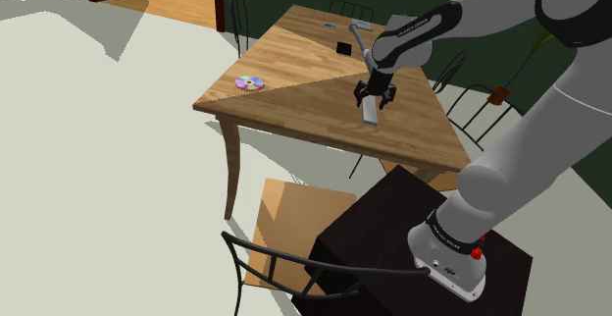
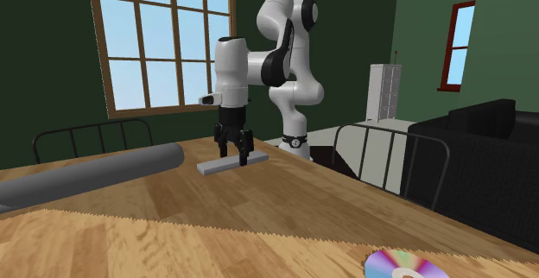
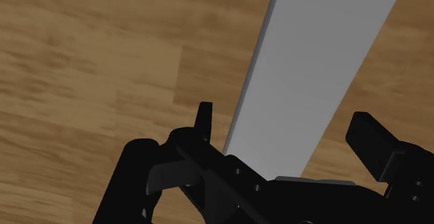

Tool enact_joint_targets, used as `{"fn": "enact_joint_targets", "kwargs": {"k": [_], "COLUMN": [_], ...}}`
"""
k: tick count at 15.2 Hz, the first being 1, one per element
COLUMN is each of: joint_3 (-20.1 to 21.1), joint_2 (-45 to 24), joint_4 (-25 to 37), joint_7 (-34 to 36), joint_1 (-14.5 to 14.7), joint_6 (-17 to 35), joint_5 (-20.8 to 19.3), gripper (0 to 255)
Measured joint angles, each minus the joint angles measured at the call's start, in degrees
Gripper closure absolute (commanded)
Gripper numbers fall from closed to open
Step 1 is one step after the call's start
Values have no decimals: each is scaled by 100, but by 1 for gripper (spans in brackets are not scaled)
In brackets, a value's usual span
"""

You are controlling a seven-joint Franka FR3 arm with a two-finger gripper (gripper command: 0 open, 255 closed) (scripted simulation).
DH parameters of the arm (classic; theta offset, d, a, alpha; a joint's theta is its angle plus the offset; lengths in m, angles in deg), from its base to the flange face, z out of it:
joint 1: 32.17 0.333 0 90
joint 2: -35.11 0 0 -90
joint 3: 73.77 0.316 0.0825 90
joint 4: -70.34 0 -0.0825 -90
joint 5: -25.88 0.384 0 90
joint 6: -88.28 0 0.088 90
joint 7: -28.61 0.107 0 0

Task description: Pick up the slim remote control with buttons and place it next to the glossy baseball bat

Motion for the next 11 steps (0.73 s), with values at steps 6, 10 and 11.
{"fn": "enact_joint_targets", "kwargs": {"k": [6,10,11], "joint_3": [0,0,0], "joint_2": [-8,-5,-5], "joint_4": [-4,-4,-4], "joint_7": [-1,1,1], "joint_1": [0,0,0], "joint_6": [13,12,12], "joint_5": [1,2,2], "gripper": [255,255,255]}}
